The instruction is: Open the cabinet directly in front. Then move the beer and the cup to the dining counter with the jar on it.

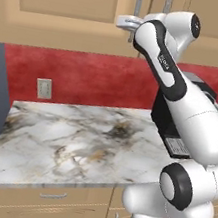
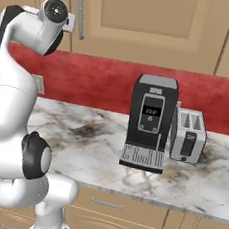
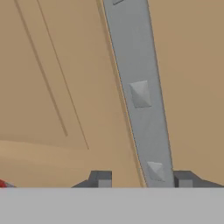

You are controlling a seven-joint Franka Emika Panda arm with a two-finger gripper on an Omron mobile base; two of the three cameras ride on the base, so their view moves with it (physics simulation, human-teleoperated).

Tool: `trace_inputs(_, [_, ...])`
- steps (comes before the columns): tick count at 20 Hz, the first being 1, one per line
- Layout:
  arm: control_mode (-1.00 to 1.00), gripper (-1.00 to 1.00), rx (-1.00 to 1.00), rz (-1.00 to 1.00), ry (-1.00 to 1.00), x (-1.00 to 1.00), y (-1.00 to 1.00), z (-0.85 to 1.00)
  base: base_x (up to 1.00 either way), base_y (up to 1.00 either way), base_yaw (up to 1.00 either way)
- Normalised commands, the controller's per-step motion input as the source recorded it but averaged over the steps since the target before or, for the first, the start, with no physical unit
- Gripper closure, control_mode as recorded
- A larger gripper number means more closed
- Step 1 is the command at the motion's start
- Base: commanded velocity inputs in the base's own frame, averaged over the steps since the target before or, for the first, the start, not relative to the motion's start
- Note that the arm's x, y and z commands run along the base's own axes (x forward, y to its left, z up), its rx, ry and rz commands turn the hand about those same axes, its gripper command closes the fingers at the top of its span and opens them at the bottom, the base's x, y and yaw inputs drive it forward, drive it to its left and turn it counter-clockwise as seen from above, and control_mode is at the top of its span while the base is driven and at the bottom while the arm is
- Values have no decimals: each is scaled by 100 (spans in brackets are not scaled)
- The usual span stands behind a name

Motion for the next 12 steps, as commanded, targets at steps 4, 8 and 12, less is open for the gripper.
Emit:
trace_inputs(4, [-100, 100, -13, 0, 0, 0, 100, 0, 0, 0, 0])
trace_inputs(8, [-100, 100, -4, 0, 0, -18, 100, 0, 0, 0, 0])
trace_inputs(12, [-100, 100, 0, 1, 0, -51, 100, 0, 0, 0, 0])
